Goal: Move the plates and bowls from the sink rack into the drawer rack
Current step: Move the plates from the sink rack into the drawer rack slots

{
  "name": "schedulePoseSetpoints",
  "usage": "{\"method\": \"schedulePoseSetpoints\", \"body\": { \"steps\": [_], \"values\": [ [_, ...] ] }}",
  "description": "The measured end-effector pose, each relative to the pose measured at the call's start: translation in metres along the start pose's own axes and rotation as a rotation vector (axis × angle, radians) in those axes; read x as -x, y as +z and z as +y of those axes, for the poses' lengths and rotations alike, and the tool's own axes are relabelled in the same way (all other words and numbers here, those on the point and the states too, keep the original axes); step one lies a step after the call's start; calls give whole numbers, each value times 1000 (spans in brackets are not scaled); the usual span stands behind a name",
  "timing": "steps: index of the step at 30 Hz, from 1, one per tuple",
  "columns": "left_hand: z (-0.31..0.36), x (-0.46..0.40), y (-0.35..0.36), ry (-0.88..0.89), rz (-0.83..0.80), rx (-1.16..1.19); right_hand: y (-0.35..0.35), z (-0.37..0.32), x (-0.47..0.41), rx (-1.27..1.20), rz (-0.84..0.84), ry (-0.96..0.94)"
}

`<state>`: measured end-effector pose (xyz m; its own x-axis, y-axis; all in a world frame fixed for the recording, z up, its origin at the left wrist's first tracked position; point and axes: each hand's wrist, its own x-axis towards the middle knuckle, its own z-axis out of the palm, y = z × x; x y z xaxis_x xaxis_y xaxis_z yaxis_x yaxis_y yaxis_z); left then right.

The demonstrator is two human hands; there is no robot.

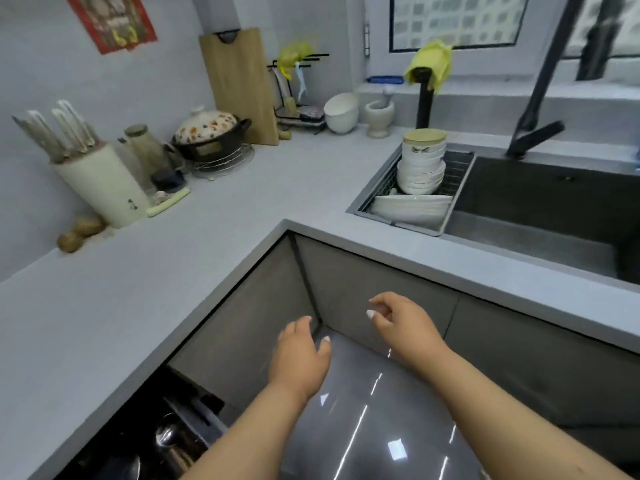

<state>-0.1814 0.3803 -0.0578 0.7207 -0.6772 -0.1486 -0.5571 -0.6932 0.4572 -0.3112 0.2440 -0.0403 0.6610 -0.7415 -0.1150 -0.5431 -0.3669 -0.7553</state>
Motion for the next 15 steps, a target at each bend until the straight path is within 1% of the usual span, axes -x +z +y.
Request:
{"method": "schedulePoseSetpoints", "body": {
  "steps": [5, 10, 15],
  "values": [
    [35, -43, 8, 122, -29, -43, -28, 23, -18, -64, 78, 93],
    [57, -98, 9, 217, -38, -35, -53, 36, -48, -6, 145, 146],
    [79, -164, 16, 299, -62, -11, -74, 36, -98, 22, 238, 195]
  ]
}}
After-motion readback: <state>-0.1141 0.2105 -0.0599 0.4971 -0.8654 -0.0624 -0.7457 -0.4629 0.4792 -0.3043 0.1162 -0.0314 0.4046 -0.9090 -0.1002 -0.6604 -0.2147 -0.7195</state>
